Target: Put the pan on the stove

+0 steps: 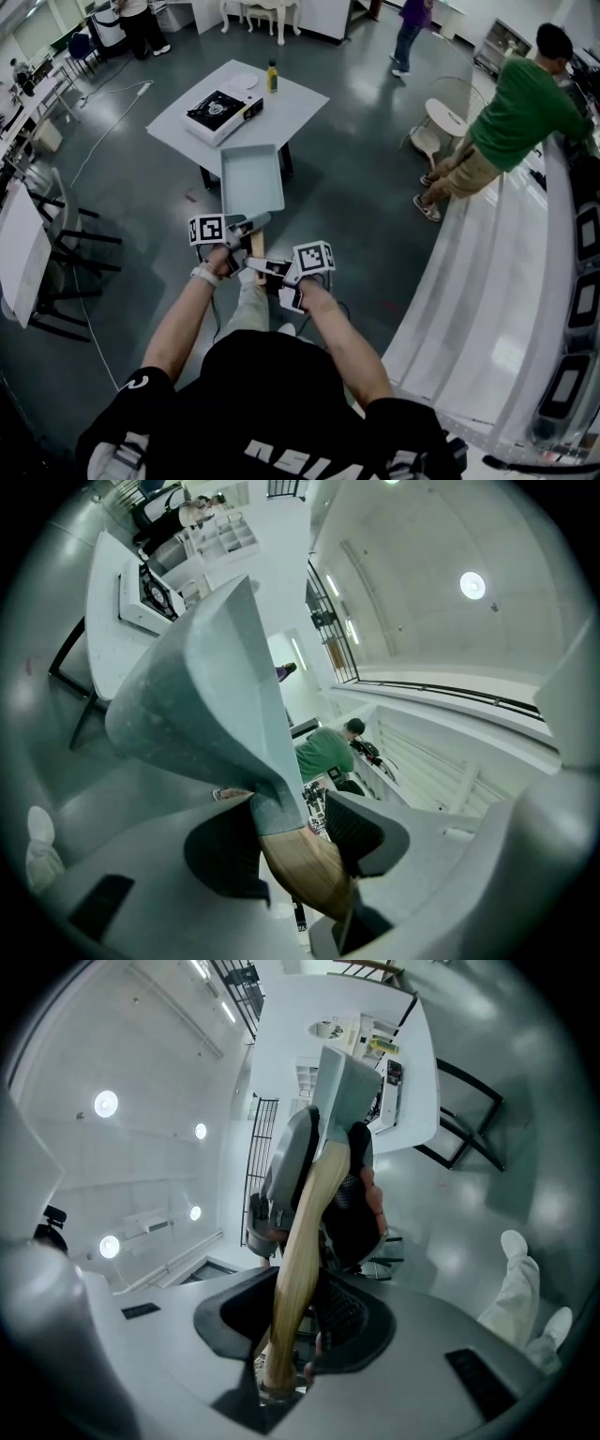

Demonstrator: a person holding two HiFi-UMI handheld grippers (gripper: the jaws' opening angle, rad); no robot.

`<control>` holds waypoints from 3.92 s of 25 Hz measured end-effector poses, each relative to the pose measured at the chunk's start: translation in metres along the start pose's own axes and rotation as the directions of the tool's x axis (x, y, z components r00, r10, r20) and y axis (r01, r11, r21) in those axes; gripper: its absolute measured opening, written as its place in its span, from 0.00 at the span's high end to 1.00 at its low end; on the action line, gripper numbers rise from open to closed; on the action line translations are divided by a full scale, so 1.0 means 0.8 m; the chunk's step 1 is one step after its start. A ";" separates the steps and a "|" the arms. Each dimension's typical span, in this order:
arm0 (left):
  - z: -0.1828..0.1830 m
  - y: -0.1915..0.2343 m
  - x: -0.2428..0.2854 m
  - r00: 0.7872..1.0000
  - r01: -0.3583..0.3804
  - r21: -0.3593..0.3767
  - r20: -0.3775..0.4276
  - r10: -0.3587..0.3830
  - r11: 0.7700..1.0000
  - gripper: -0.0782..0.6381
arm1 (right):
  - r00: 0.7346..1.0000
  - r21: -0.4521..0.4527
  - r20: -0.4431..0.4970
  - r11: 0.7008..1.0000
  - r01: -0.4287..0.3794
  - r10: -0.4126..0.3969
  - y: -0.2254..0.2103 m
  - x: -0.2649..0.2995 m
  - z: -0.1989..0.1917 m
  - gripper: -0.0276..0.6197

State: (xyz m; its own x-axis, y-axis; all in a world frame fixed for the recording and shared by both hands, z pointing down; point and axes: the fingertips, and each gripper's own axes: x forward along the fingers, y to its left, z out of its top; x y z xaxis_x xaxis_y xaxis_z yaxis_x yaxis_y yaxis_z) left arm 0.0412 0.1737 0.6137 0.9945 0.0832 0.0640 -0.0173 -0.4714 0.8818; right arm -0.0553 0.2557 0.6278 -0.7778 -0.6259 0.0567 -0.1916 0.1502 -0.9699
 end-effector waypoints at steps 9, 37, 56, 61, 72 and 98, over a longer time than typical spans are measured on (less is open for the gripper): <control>0.023 0.022 0.021 0.999 -0.015 0.042 -0.033 0.016 0.999 0.64 | 1.000 0.010 0.026 1.000 -0.010 0.010 -0.011 0.003 0.033 0.81; 0.164 0.078 0.064 0.988 0.146 -0.092 -0.045 -0.150 0.985 0.64 | 0.998 0.038 0.056 0.999 0.039 -0.041 -0.057 0.075 0.185 0.81; 0.301 0.190 0.059 0.991 0.018 -0.024 -0.131 -0.021 1.000 0.64 | 0.990 0.076 0.101 0.993 0.094 -0.101 -0.093 0.163 0.315 0.81; 0.328 0.182 0.064 0.982 0.135 -0.118 -0.114 -0.149 0.984 0.64 | 0.991 0.068 0.113 0.995 0.070 -0.078 -0.096 0.191 0.342 0.81; 0.369 0.208 0.063 0.975 0.140 -0.073 -0.162 -0.150 0.988 0.64 | 0.982 0.076 0.153 0.993 0.096 -0.107 -0.101 0.221 0.381 0.81; 0.444 0.224 0.159 0.997 0.038 -0.074 -0.058 -0.042 0.997 0.64 | 0.998 0.052 0.001 0.997 0.060 -0.060 -0.112 0.159 0.490 0.81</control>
State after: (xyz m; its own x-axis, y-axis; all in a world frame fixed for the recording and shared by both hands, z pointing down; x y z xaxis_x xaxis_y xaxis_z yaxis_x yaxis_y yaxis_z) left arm 0.2012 -0.2118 0.6140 0.9866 0.1541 0.0541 0.0126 -0.4018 0.9157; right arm 0.0975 -0.1378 0.6295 -0.7645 -0.6343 0.1149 -0.2067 0.0723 -0.9757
